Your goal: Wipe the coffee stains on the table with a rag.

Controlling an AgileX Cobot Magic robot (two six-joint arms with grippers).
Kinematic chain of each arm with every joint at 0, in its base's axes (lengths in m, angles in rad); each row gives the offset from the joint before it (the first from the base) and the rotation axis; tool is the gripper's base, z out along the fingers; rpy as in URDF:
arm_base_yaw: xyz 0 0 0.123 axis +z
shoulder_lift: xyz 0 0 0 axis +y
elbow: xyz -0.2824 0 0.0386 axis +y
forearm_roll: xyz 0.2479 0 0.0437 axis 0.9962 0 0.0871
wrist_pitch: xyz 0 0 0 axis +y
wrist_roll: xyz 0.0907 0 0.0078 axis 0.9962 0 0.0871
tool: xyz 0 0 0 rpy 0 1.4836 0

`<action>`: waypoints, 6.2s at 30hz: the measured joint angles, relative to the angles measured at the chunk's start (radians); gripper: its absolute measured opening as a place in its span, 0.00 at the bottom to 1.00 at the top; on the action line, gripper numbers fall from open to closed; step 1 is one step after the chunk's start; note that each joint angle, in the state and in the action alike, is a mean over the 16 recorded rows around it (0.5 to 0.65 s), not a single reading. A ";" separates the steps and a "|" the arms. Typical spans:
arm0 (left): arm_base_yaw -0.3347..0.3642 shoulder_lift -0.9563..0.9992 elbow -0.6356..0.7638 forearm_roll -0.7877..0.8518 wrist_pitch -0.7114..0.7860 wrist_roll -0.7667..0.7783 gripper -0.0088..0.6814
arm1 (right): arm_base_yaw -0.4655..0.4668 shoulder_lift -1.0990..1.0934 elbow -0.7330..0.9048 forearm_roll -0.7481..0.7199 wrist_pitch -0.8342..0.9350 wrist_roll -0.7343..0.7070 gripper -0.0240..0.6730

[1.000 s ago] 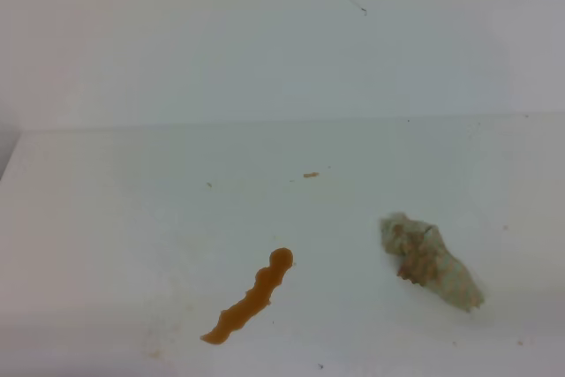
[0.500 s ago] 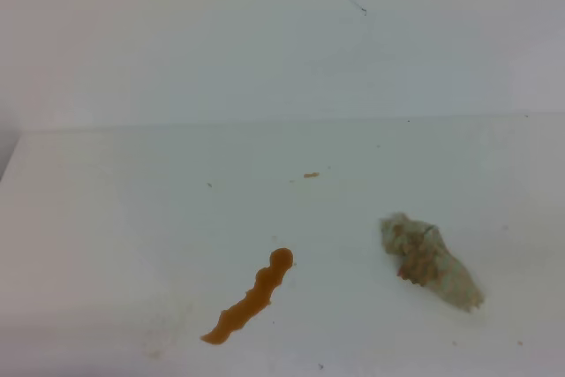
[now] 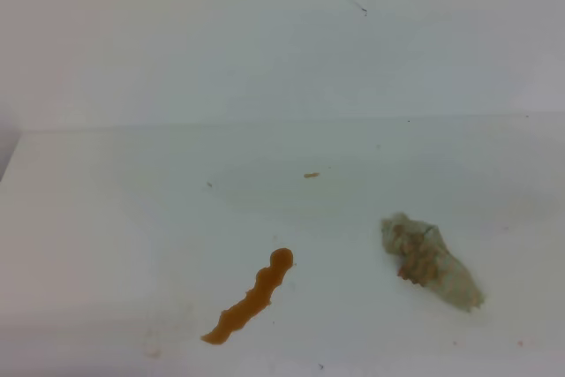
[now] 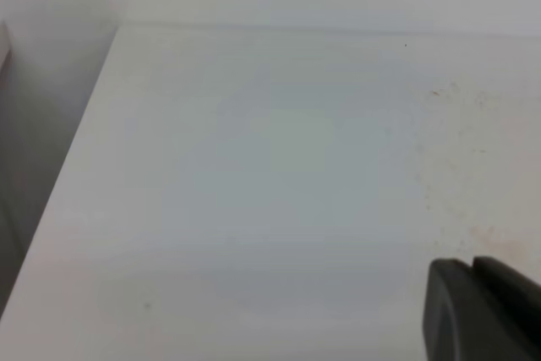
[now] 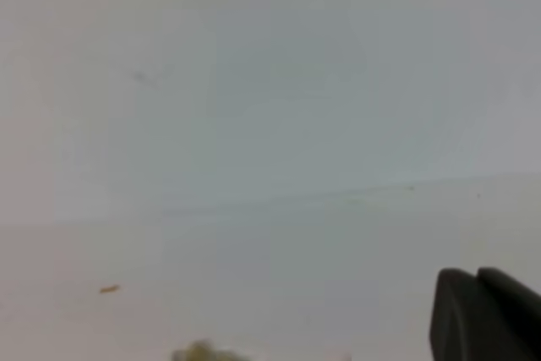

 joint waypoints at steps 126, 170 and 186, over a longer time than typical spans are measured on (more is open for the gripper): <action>0.000 0.000 0.000 0.000 0.000 0.000 0.01 | 0.625 1.826 -1.405 0.555 0.530 -0.666 0.27; 0.000 0.000 0.000 0.000 0.000 0.000 0.01 | 0.635 1.871 -1.475 0.036 0.663 -0.364 0.30; 0.000 0.000 0.000 0.000 0.000 0.000 0.01 | 0.542 1.759 -1.466 0.109 0.642 -0.469 0.29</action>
